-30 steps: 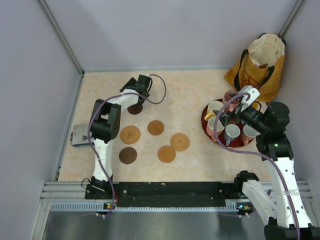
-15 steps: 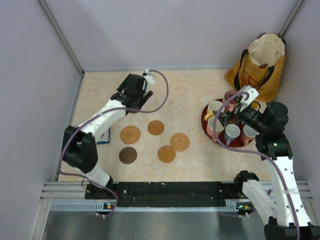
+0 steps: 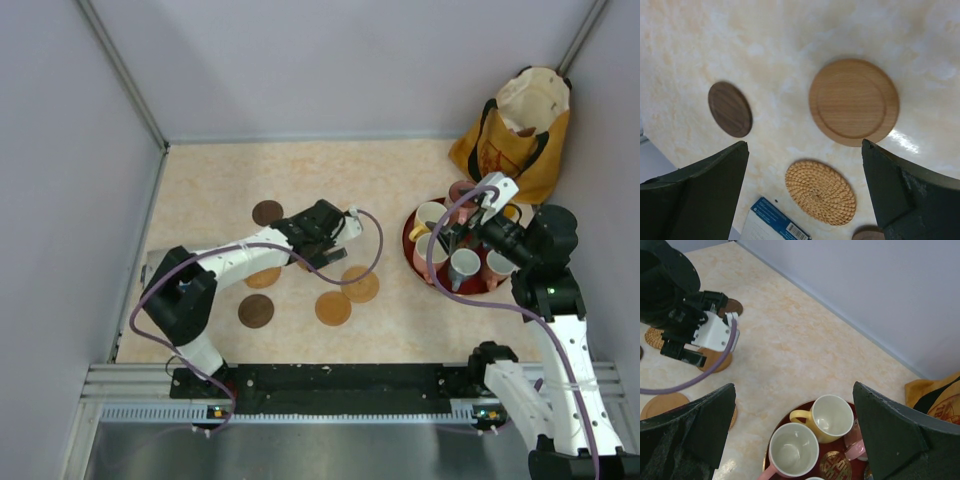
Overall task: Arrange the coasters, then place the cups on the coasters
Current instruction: Move the coaster to the center of the board.
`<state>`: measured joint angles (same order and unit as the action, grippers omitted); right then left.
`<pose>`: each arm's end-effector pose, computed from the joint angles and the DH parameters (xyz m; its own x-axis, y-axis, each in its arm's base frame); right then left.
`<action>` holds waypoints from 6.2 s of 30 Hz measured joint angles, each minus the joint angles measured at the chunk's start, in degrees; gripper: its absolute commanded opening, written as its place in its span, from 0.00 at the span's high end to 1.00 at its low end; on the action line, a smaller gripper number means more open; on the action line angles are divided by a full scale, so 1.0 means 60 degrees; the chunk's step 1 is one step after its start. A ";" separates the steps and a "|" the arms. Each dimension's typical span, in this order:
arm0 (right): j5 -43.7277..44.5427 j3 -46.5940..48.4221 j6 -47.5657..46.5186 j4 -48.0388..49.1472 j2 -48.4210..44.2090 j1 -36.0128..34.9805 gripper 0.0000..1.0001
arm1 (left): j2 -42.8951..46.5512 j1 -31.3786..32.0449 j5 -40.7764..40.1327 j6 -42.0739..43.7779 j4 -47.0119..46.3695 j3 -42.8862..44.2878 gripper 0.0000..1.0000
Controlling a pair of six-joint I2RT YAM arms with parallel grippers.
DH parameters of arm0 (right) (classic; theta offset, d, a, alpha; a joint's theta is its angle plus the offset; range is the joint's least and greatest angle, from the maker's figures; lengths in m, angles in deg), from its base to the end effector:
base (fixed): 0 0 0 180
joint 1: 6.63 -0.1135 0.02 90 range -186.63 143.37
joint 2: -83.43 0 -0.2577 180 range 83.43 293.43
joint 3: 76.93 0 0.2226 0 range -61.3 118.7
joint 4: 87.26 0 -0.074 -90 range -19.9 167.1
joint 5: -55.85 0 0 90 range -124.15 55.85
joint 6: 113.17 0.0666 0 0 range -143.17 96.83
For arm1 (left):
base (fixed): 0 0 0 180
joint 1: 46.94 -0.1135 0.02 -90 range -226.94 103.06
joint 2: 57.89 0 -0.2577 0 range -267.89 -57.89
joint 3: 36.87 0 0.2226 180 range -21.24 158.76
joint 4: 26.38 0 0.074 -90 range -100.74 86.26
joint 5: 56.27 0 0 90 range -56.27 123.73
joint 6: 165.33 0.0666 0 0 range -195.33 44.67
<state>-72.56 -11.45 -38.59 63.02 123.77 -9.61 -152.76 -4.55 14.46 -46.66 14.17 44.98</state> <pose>0.1485 0.0492 0.3648 0.0984 -0.2035 -0.9741 -0.6567 0.7222 -0.2172 0.2660 -0.2130 0.2100 -0.2855 0.8738 -0.3936 0.7165 0.4674 0.5179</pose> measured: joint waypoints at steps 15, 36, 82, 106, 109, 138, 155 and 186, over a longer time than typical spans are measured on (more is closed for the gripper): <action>0.0007 -0.0062 -0.0004 0.0015 0.0040 0.0000 0.01 | -0.1993 0.0565 -0.0750 0.0266 0.0007 0.0415 0.02; 0.0033 -0.0076 -0.0007 0.0175 0.0178 0.0000 0.01 | -0.0816 -0.0637 0.0062 0.0372 -0.0342 0.1060 0.02; 0.0135 -0.0124 -0.0113 0.0208 0.0153 0.0000 0.01 | -0.2444 0.0918 -0.0357 0.0368 0.0189 0.1242 0.02; 0.0120 -0.0262 -0.0222 0.0204 0.0153 0.0000 0.01 | 0.1410 -0.1781 -0.0729 0.0481 -0.0940 0.0390 0.02; 0.0117 -0.0262 -0.0222 0.0208 0.0153 0.0000 0.01 | 0.1537 -0.1880 -0.1089 0.0707 -0.0933 -0.0845 0.01; 0.0117 -0.0266 -0.0222 0.0208 0.0280 0.0000 0.01 | 0.1140 -0.1410 -0.1825 0.1275 -0.1923 -0.3697 0.02; 0.0124 -0.0266 -0.0222 0.0208 0.0291 0.0000 0.01 | 0.1268 0.0903 -0.0896 0.0980 -0.1836 -0.3588 0.01; 0.0120 -0.0266 -0.0244 0.0208 0.0288 0.0000 0.01 | 0.4943 -0.0597 0.1056 0.1727 0.1129 -0.5202 0.02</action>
<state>-71.84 -13.05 -40.06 64.26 125.49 -9.61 -123.10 -8.13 20.80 -36.30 20.94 13.77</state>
